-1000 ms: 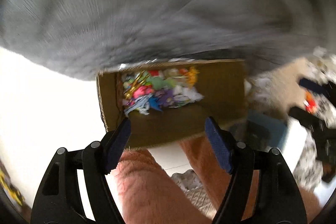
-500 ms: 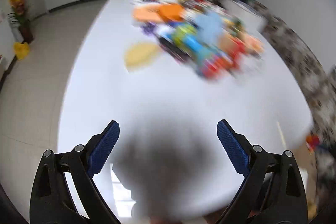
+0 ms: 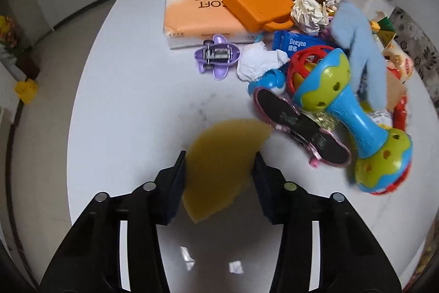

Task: Collect trash
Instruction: 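Grasp the yellow sponge with the left tool while the right tool grasps the red-blue ball rattle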

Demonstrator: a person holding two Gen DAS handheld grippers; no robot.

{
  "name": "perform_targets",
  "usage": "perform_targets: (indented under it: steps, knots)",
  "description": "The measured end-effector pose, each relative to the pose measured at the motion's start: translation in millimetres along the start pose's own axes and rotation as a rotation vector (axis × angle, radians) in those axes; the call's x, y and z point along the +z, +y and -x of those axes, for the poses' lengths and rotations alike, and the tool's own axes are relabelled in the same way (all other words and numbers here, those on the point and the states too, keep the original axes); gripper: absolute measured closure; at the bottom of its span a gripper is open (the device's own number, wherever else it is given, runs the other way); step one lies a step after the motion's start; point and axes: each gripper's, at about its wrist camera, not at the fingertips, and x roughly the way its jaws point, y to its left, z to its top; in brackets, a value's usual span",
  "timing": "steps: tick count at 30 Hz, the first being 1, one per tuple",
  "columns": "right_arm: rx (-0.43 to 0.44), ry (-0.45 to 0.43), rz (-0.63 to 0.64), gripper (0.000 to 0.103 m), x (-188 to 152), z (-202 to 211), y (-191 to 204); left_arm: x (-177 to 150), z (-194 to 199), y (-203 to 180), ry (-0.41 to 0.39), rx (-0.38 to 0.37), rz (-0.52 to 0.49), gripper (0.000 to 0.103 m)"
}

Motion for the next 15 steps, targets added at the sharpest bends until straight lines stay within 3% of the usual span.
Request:
perform_targets:
  steps: [3,6,9,11,13,15]
  knots:
    - [0.027,-0.019,0.063,0.010,25.5,-10.4,14.2,-20.3,26.3,2.3,-0.033,-0.052,0.034,0.059]
    - [0.078,-0.023,0.155,0.016,78.2,-42.5,38.2,-57.2,62.5,-2.1,-0.061,-0.100,0.060,0.059]
    - [-0.002,-0.009,0.260,0.027,134.4,-92.2,69.8,-100.8,96.7,-16.6,-0.066,-0.144,0.098,0.058]
    - [0.025,0.042,0.271,0.045,164.3,-128.2,82.6,-128.0,112.4,-24.7,-0.063,-0.171,0.128,0.058]
    - [0.048,0.122,0.273,0.054,195.5,-176.5,95.7,-154.4,122.9,-27.9,-0.054,-0.199,0.171,0.058]
    - [0.011,0.164,0.289,0.055,212.2,-208.9,104.2,-174.2,129.2,-26.4,-0.046,-0.212,0.208,0.058]
